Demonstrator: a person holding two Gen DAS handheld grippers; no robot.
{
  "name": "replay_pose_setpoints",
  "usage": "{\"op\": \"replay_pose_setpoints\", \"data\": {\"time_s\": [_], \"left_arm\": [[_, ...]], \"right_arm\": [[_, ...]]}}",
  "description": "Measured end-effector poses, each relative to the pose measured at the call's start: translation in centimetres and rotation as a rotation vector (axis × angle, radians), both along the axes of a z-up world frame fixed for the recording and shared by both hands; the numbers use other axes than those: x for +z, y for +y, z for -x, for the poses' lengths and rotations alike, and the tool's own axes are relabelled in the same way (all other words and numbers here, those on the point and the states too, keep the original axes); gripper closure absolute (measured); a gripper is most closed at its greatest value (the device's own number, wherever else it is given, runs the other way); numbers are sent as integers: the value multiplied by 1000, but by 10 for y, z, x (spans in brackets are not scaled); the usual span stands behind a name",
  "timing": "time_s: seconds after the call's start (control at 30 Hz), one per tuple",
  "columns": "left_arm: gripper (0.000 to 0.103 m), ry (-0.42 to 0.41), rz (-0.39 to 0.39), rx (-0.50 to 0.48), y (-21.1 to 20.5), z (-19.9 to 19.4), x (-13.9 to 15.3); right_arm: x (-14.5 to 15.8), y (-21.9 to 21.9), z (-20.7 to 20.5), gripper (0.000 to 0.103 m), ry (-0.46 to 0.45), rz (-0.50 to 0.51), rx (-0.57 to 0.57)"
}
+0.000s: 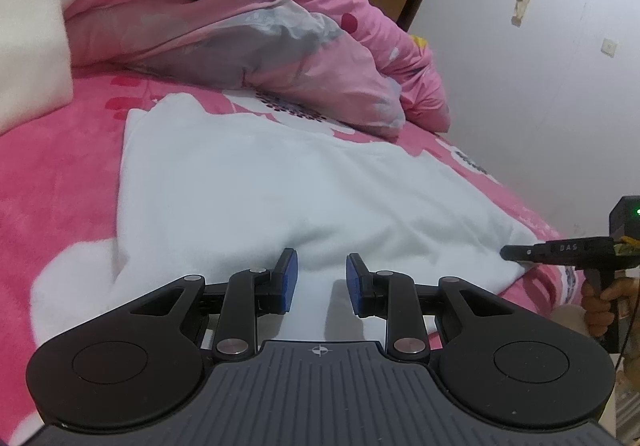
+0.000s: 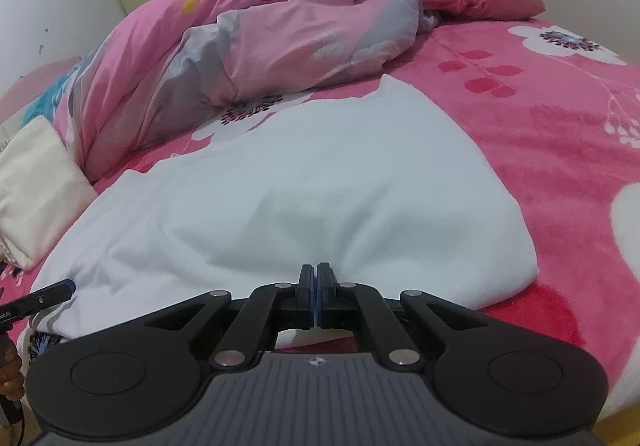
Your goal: Fold clothes
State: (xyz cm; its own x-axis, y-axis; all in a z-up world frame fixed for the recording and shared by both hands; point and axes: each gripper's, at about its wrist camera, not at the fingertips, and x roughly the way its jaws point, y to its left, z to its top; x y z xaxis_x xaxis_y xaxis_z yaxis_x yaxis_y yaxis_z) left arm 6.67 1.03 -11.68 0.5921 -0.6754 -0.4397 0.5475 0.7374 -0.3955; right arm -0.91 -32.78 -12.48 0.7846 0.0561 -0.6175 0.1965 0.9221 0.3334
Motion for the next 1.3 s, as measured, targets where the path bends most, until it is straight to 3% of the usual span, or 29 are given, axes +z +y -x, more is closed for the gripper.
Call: {"op": "replay_pose_setpoints", "data": {"time_s": [0.97, 1.23, 1.3], "left_arm": [[76, 15, 65, 63, 45, 9, -2], [47, -61, 153, 84, 56, 20, 7], [36, -67, 187, 82, 58, 21, 8]], "right_arm": [[-2, 0, -2, 103, 7, 12, 0], [-2, 0, -1, 103, 7, 12, 0], [-2, -1, -1, 103, 6, 10, 1]]}}
